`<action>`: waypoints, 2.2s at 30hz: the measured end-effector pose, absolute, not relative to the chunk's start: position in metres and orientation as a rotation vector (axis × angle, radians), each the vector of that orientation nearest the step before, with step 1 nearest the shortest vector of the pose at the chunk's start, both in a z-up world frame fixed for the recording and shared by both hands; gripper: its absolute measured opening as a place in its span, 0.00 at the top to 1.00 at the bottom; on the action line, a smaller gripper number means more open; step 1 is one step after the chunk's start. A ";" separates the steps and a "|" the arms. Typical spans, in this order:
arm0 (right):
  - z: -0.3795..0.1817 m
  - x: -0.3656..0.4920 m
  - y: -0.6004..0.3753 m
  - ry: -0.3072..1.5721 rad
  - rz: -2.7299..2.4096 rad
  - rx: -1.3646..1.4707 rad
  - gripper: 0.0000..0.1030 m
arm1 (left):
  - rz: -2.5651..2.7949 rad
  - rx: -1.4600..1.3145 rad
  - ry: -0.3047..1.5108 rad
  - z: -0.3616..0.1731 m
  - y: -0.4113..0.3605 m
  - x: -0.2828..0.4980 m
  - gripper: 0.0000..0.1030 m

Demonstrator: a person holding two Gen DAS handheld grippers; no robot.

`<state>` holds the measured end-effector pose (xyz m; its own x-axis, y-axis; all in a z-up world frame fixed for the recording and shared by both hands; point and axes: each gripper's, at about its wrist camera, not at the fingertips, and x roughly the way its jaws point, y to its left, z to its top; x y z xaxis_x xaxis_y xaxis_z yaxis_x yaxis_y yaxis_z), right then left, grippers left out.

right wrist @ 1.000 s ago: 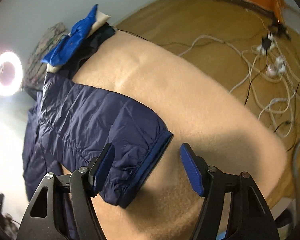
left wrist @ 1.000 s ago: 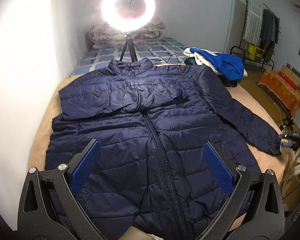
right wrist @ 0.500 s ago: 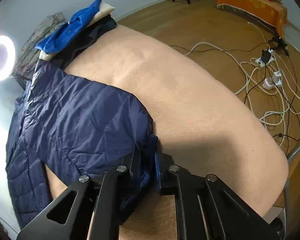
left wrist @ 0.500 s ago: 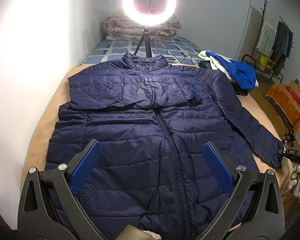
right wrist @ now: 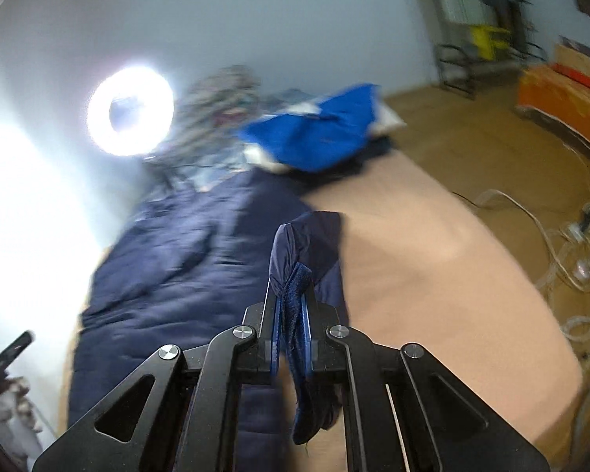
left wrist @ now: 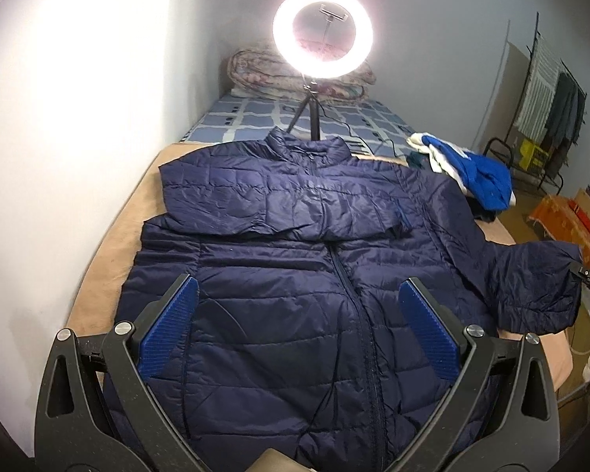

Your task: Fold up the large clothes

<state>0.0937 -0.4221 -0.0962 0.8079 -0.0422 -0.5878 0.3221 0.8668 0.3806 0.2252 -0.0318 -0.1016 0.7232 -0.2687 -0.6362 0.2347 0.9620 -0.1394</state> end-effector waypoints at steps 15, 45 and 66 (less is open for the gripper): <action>-0.127 0.238 -0.230 0.773 0.204 0.448 0.93 | -0.181 -0.162 0.691 -0.095 0.027 0.227 0.00; -0.122 0.198 -0.311 0.704 0.156 0.400 0.54 | -0.499 -0.416 1.075 -0.194 -0.059 0.277 0.19; -0.066 0.169 -0.352 0.558 0.156 0.532 0.54 | -0.414 0.022 0.979 -0.189 -0.147 0.327 0.97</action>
